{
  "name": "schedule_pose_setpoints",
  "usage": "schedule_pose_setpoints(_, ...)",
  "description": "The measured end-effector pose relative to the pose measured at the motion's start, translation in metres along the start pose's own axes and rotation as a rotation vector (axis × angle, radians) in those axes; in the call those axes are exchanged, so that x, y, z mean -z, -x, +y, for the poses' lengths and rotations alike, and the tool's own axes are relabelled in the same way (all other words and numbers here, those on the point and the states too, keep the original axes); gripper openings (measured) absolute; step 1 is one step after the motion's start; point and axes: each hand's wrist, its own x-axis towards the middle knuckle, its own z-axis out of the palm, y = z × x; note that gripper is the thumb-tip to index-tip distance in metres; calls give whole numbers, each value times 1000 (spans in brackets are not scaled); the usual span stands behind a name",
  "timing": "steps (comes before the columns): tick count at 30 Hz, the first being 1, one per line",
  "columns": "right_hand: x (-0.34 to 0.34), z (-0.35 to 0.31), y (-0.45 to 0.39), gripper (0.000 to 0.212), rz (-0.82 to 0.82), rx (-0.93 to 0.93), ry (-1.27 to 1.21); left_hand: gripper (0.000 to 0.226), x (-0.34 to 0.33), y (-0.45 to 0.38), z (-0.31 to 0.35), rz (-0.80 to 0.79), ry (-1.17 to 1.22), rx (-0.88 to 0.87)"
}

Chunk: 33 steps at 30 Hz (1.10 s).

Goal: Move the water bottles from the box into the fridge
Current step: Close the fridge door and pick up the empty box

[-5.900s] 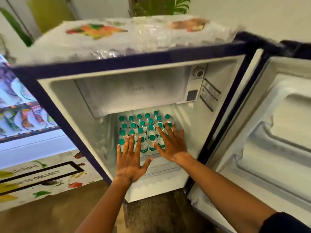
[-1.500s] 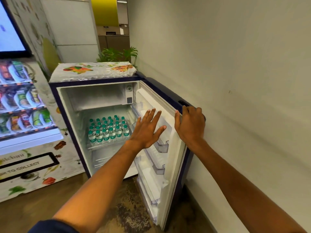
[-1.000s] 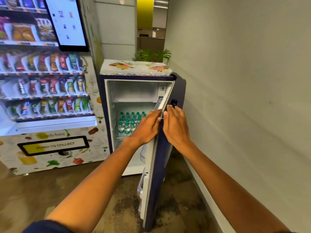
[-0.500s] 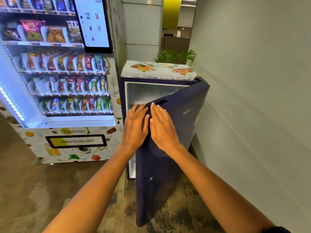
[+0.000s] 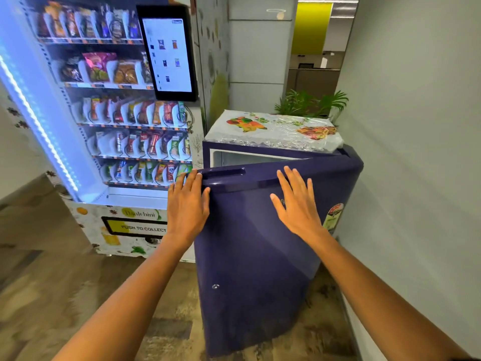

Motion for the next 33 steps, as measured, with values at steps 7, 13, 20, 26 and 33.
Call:
schedule_pose_setpoints(7, -30, -3, -28, 70, 35, -18, -13, 58, -38, -40, -14, -127, -31, 104)
schedule_pose_setpoints(13, -51, -7, -50, 76, 40, -60, 42, 74, -62, -57, -23, -214, 8, 87)
schedule_pose_setpoints(20, -70, -16, -73, 79, 49, -152, 104, 77, -88, -92, -40, -263, 86, 51)
schedule_pose_setpoints(26, -87, -21, -88, 82, 79, -220, 167, 80, -111, -113, -53, -254, 162, -3)
schedule_pose_setpoints(33, -99, -27, -101, 83, 118, -289, 201, 82, -131, -129, -64, -254, 261, -48)
